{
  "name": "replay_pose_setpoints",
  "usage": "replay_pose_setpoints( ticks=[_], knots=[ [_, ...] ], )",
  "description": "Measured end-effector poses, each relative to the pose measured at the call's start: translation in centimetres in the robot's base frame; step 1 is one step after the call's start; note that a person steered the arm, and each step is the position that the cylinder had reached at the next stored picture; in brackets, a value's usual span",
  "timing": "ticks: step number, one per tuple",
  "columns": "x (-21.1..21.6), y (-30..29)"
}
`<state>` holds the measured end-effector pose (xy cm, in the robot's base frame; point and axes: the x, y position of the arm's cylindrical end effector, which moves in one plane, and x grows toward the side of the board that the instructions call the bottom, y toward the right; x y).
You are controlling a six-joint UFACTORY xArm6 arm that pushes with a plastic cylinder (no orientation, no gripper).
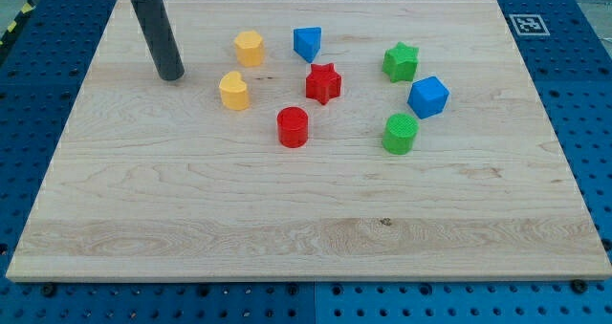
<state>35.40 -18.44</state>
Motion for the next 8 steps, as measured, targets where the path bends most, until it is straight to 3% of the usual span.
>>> replay_pose_setpoints(
  ticks=[2,5,8],
  knots=[
    [0.0,1.4],
    [0.2,12.1],
    [0.4,12.1]
  ],
)
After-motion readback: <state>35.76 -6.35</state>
